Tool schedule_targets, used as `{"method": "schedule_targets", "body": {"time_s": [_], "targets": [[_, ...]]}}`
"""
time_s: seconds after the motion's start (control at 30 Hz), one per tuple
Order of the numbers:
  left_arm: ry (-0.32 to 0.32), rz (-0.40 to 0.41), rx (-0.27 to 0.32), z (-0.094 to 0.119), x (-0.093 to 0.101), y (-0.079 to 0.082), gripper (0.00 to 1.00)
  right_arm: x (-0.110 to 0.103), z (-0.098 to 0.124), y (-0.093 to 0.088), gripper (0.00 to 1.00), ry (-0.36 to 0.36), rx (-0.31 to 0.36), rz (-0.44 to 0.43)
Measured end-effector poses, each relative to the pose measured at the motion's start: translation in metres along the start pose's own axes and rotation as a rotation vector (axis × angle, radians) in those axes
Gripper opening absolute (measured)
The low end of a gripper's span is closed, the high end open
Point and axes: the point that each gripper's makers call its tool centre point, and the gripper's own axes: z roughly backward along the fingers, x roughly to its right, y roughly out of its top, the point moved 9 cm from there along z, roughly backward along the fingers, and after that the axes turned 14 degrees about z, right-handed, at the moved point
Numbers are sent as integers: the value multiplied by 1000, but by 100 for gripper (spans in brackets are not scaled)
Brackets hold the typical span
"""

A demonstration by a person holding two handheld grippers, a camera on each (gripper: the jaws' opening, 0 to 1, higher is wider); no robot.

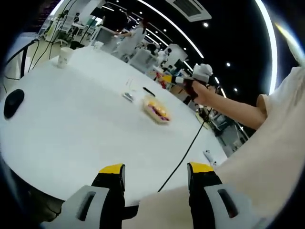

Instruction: Place the target food into the container with the food tongs after gripping and lifting it, then release it inside without dropping or visibly crushing the food.

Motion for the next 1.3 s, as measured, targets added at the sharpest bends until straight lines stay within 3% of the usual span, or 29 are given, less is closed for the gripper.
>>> {"method": "schedule_targets", "body": {"time_s": [0.6, 1.3], "targets": [[-21, -17, -26, -9, 4, 0, 52, 31, 23, -26, 22, -77, -22, -67], [-24, -18, -40, -10, 6, -3, 52, 46, 37, -32, 22, -122, -36, -84]]}}
